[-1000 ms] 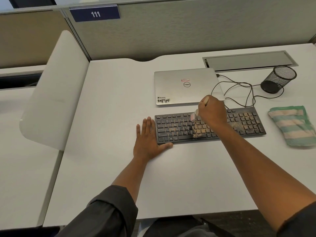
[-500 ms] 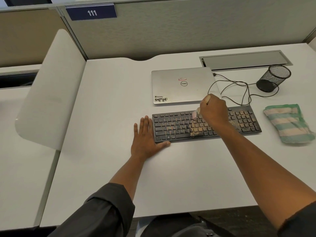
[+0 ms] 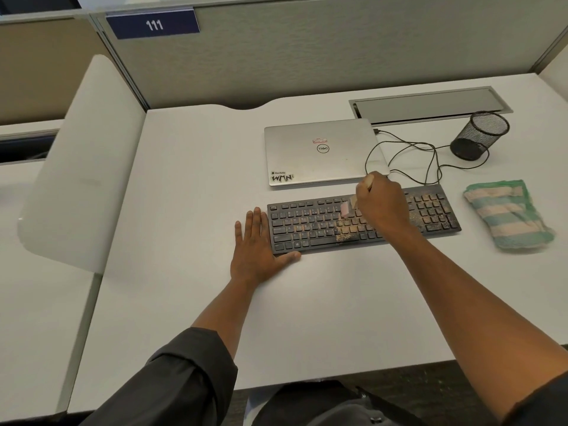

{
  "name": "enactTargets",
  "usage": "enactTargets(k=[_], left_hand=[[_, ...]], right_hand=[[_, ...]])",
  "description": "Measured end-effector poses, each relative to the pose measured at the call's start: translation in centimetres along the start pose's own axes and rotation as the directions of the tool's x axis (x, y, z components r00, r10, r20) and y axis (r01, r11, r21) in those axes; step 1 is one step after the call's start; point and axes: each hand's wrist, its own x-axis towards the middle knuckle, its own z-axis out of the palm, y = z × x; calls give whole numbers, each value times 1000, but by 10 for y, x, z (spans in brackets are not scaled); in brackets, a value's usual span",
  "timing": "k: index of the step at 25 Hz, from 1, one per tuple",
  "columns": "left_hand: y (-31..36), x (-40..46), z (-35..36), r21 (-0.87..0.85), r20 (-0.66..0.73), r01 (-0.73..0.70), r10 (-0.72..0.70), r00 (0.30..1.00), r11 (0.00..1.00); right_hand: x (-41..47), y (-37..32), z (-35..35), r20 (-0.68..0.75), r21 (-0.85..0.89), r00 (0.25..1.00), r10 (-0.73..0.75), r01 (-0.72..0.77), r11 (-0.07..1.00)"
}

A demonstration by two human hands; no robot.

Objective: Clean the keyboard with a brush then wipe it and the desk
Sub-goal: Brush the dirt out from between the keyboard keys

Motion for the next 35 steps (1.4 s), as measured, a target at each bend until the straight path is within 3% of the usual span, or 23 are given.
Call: enactTargets(k=[4, 10, 16, 22, 26, 28, 32, 35], left_hand=[[0, 0, 1, 6, 0, 1, 0, 1000, 1000], [0, 0, 1, 4, 0, -2, 2, 1000, 1000], [-1, 1, 2, 7, 4, -3, 3, 1000, 1000], [-1, 0, 2, 6, 3, -8, 8, 1000, 1000], [0, 0, 1, 0, 6, -3, 3, 1000, 1000], [0, 0, 1, 1, 9, -3, 3, 1000, 1000], [-1, 0, 1, 6, 7, -6, 6, 1000, 1000], [-1, 0, 1, 5, 7, -5, 5, 1000, 1000]], right_hand=[[-7, 3, 5, 121, 163, 992, -44, 24, 986], [-12, 10, -2, -24, 49, 1000, -10, 11, 999], [-17, 8, 5, 74, 219, 997, 8, -24, 976], [-15, 14, -5, -72, 90, 995, 71, -65, 994], [-21, 5, -2, 77, 279, 995, 70, -89, 956], [-25, 8, 2, 121, 248, 990, 72, -100, 963], [-28, 18, -5, -5, 132, 997, 73, -72, 989], [-30, 21, -10, -17, 175, 996, 89, -85, 981]])
